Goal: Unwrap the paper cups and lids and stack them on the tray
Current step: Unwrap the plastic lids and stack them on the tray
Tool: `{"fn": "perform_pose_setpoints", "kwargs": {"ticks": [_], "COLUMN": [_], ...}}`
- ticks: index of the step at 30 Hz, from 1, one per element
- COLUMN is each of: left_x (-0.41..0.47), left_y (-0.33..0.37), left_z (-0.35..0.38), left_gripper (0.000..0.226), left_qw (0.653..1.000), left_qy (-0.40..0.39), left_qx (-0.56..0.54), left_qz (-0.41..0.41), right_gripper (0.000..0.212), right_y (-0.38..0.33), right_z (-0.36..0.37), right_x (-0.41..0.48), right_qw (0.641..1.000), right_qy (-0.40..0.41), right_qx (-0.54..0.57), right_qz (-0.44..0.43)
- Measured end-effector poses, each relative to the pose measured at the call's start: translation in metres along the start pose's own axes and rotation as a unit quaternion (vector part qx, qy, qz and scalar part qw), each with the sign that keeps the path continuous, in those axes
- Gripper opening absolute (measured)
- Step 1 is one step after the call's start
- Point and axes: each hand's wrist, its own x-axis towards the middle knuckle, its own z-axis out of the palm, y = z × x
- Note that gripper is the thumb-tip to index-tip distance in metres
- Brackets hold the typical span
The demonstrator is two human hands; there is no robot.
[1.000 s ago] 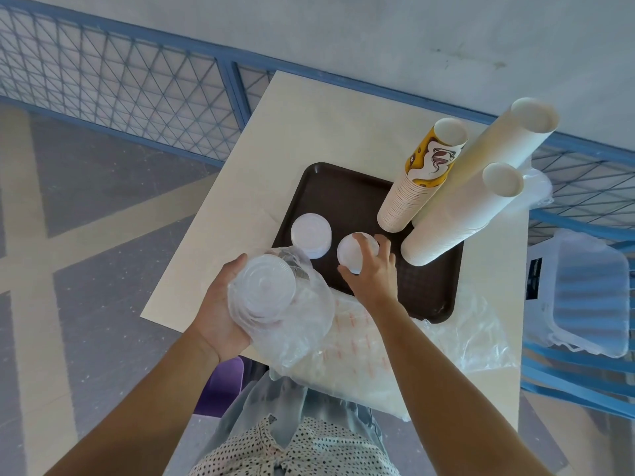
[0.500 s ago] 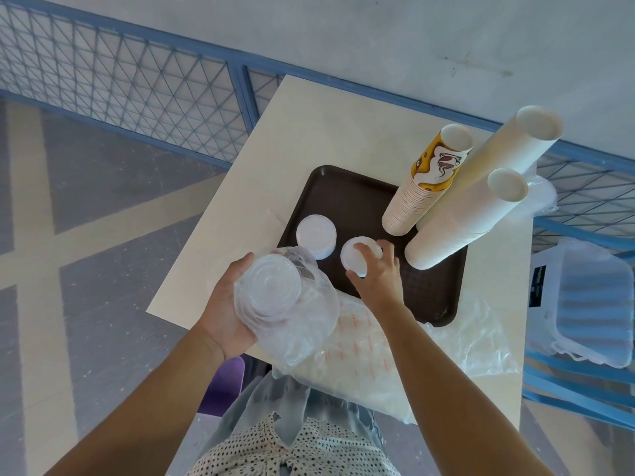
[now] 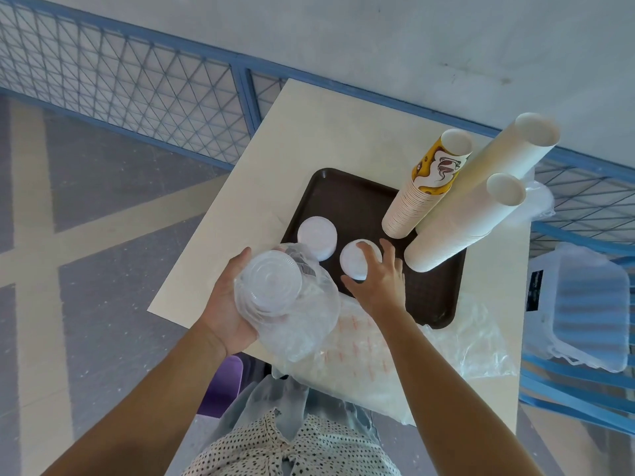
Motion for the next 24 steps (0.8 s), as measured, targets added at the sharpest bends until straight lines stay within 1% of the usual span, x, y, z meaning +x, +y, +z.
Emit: {"fn": "perform_pose_setpoints", "kwargs": {"ticks": [2, 4, 6, 7, 8, 9, 11, 12, 14, 16, 19, 21, 24], "left_x": [0.000, 0.002, 0.005, 0.006, 0.005, 0.005, 0.002, 0.001, 0.004, 0.005, 0.003, 0.003, -0.001], "left_y": [0.001, 0.001, 0.002, 0.002, 0.002, 0.001, 0.000, 0.000, 0.000, 0.002, 0.005, 0.004, 0.003], "left_z": [0.003, 0.003, 0.003, 0.006, 0.010, 0.015, 0.027, 0.031, 0.032, 0.029, 0.031, 0.033, 0.041], "left_gripper": [0.053, 0.055, 0.055, 0.053, 0.051, 0.047, 0.028, 0.023, 0.023, 0.035, 0.059, 0.063, 0.058], "left_qw": [1.000, 1.000, 0.999, 0.999, 0.999, 0.998, 0.997, 0.997, 0.998, 0.998, 0.998, 0.998, 0.999], "left_qy": [-0.006, 0.007, 0.026, 0.036, 0.048, 0.059, 0.075, 0.079, 0.069, 0.051, 0.016, 0.015, -0.015], "left_qx": [-0.004, -0.011, -0.021, -0.024, -0.021, -0.026, -0.027, -0.020, -0.006, 0.020, 0.029, 0.022, 0.030], "left_qz": [-0.003, -0.007, -0.018, -0.015, -0.006, 0.001, 0.020, 0.018, 0.000, -0.028, -0.059, -0.054, -0.038], "right_gripper": [0.070, 0.053, 0.039, 0.034, 0.030, 0.030, 0.039, 0.049, 0.065, 0.074, 0.080, 0.083, 0.084], "right_y": [-0.008, -0.020, -0.037, -0.049, -0.062, -0.076, -0.099, -0.106, -0.114, -0.116, -0.115, -0.113, -0.112], "right_z": [-0.015, -0.034, -0.058, -0.072, -0.084, -0.096, -0.108, -0.108, -0.105, -0.102, -0.100, -0.099, -0.099], "right_x": [-0.007, -0.015, -0.024, -0.030, -0.036, -0.043, -0.055, -0.059, -0.059, -0.057, -0.057, -0.059, -0.061], "right_qw": [0.999, 0.989, 0.962, 0.949, 0.938, 0.932, 0.934, 0.940, 0.950, 0.954, 0.955, 0.956, 0.957], "right_qy": [0.040, 0.119, 0.188, 0.193, 0.173, 0.135, 0.043, 0.003, -0.045, -0.066, -0.060, -0.055, -0.053], "right_qx": [0.012, 0.072, 0.160, 0.202, 0.234, 0.247, 0.204, 0.164, 0.097, 0.066, 0.061, 0.063, 0.062], "right_qz": [-0.016, -0.057, -0.114, -0.148, -0.186, -0.228, -0.292, -0.301, -0.293, -0.285, -0.283, -0.281, -0.277]}}
